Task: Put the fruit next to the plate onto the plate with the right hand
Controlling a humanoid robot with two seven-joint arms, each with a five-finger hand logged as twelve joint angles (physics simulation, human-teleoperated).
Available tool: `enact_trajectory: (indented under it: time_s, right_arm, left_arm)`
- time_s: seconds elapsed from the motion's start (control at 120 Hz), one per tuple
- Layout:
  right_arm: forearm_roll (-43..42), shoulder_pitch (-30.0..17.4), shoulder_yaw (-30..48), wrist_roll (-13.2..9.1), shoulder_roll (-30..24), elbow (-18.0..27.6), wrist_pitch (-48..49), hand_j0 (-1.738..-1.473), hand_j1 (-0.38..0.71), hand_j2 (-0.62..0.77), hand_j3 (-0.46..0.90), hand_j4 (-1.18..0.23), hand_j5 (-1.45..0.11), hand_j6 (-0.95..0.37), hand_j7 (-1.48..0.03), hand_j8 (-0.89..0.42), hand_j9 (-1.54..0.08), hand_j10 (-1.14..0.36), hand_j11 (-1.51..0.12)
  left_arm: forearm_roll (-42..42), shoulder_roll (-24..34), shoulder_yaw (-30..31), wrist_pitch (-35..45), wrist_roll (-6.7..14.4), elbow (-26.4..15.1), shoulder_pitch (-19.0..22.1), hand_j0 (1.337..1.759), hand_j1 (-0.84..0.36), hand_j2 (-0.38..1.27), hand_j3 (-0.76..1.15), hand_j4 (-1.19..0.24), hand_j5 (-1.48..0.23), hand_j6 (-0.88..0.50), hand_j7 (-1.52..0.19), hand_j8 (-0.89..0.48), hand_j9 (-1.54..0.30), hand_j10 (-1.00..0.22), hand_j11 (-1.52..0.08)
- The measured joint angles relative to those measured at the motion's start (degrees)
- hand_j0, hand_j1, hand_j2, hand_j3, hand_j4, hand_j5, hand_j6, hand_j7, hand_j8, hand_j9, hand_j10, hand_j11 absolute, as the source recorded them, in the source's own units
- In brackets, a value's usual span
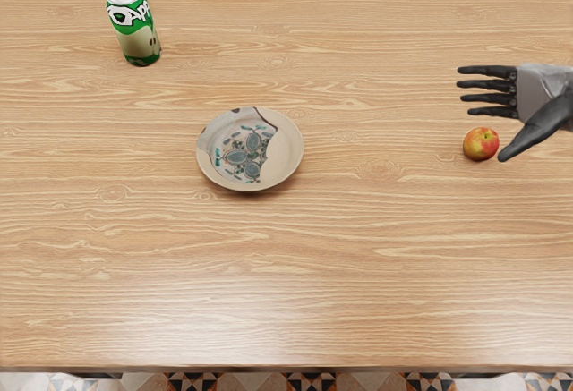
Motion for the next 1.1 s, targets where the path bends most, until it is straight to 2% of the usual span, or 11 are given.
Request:
enact_trajectory:
  time_s: [0.125,0.217,0.375,0.533,0.642,0.733,0.883,1.1]
  right_arm:
    - [-2.19,1.15,-0.11,-0.36,2.95,-2.38,0.0,-1.658,-0.31,-0.01,0.0,-0.04,-0.05,-0.04,-0.05,-0.04,-0.05,-0.04,-0.05]
    - [-12.05,3.25,-0.13,-0.13,7.81,-4.63,-0.94,-1.658,-0.31,-0.01,0.0,-0.04,-0.05,-0.04,-0.05,-0.04,-0.05,-0.04,-0.04]
    - [-21.09,4.44,-0.82,-0.18,10.15,-8.7,-5.46,-1.658,-0.31,-0.01,0.0,-0.03,-0.04,-0.03,-0.04,-0.03,-0.04,-0.03,-0.04]
    - [-32.49,4.07,-4.71,-0.38,12.16,-9.14,-18.02,-1.658,-0.31,-0.01,0.0,-0.04,-0.05,-0.04,-0.05,-0.04,-0.05,-0.04,-0.05]
    - [-36.55,3.9,-8.34,-5.15,13.31,-5.83,-30.49,-1.658,-0.3,-0.01,0.0,-0.04,-0.05,-0.04,-0.05,-0.04,-0.05,-0.04,-0.05]
    - [-38.27,3.66,-10.83,-7.19,14.02,-4.29,-37.98,-1.658,-0.3,-0.01,0.0,-0.04,-0.05,-0.05,-0.05,-0.05,-0.05,-0.04,-0.05]
    - [-39.17,3.17,-14.41,-8.29,16.7,-4.12,-47.31,-1.658,-0.27,-0.01,0.0,-0.07,-0.09,-0.07,-0.09,-0.07,-0.09,-0.07,-0.09]
    - [-39.24,2.7,-15.56,-8.49,22.07,-8.74,-50.25,-1.658,-0.18,-0.03,0.0,-0.15,-0.19,-0.15,-0.19,-0.15,-0.19,-0.15,-0.19]
  left_arm:
    - [-0.01,0.0,-0.07,0.01,0.0,-0.01,-0.12,1.658,0.06,0.05,0.0,-0.24,-0.31,-0.24,-0.31,-0.24,-0.31,-0.24,-0.31]
    - [-0.01,0.0,-0.09,0.02,0.0,-0.01,-0.27,1.658,0.06,0.05,0.0,-0.24,-0.31,-0.24,-0.31,-0.24,-0.31,-0.24,-0.31]
    - [-0.02,0.0,-0.11,0.06,0.0,0.01,-0.47,1.658,0.06,0.05,0.0,-0.24,-0.31,-0.24,-0.31,-0.24,-0.31,-0.24,-0.31]
    - [-0.04,0.0,-0.14,0.07,0.0,-0.03,-1.05,1.658,0.06,0.05,0.0,-0.24,-0.31,-0.24,-0.31,-0.24,-0.31,-0.24,-0.31]
    - [-0.09,0.0,-0.24,0.08,-0.02,-0.01,-1.26,1.658,0.06,0.05,0.0,-0.24,-0.31,-0.24,-0.31,-0.24,-0.31,-0.24,-0.31]
    - [-0.1,0.0,-0.42,0.08,-0.05,0.0,-1.26,1.658,0.06,0.05,0.0,-0.24,-0.31,-0.24,-0.31,-0.24,-0.31,-0.24,-0.31]
    - [-0.13,0.0,-0.65,0.08,-0.04,0.06,-1.29,1.658,0.06,0.05,0.0,-0.24,-0.31,-0.24,-0.31,-0.24,-0.31,-0.24,-0.31]
    - [-0.12,0.0,-0.87,0.08,-0.03,0.04,-1.35,1.658,0.06,0.05,0.0,-0.24,-0.32,-0.24,-0.32,-0.24,-0.32,-0.24,-0.32]
